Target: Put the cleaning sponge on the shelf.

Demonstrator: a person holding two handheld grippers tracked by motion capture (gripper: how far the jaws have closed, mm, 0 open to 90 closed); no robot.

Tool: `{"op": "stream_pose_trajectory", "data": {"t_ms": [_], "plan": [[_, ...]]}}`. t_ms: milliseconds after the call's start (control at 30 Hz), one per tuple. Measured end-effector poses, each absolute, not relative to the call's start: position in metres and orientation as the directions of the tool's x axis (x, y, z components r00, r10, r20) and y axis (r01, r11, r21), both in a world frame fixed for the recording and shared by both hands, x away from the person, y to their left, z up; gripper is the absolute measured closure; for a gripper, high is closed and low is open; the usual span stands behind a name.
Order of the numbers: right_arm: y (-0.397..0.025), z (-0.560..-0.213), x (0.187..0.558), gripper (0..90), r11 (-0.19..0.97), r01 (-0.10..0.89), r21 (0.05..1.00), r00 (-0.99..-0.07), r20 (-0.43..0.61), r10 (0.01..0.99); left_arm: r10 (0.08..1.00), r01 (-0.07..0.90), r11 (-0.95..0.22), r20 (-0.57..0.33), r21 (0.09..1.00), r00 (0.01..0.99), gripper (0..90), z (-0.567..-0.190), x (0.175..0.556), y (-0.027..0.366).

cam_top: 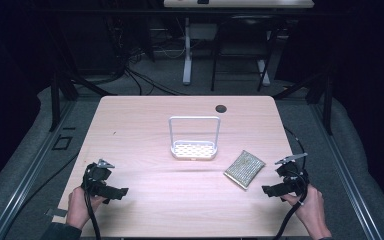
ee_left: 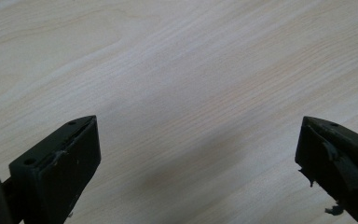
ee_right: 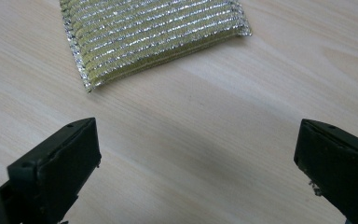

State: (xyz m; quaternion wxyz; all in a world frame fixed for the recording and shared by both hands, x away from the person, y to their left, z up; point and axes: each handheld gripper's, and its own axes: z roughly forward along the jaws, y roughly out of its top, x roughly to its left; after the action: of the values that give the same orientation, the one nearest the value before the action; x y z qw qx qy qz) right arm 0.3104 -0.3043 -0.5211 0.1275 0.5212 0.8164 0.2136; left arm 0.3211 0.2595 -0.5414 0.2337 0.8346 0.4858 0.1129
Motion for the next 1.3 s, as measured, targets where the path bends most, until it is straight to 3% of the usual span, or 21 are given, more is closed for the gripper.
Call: {"op": "stream_pose_trajectory", "data": {"t_ms": [867, 1300], "plan": [[-0.284, -0.509, 0.353, 0.0, 0.466, 0.734, 0.495, -0.539, 0.007, 0.842, 0.858, 0.76, -0.428, -0.044, 0.489, 0.512, 0.2, -0.542, 0.322, 0.259], [-0.275, -0.519, 0.386, 5.7, 0.519, 0.712, 0.473, -0.602, 0.032, 0.798, 0.854, 0.759, -0.434, -0.046, 0.485, 0.518, 0.2, -0.543, 0.323, 0.257]]}}
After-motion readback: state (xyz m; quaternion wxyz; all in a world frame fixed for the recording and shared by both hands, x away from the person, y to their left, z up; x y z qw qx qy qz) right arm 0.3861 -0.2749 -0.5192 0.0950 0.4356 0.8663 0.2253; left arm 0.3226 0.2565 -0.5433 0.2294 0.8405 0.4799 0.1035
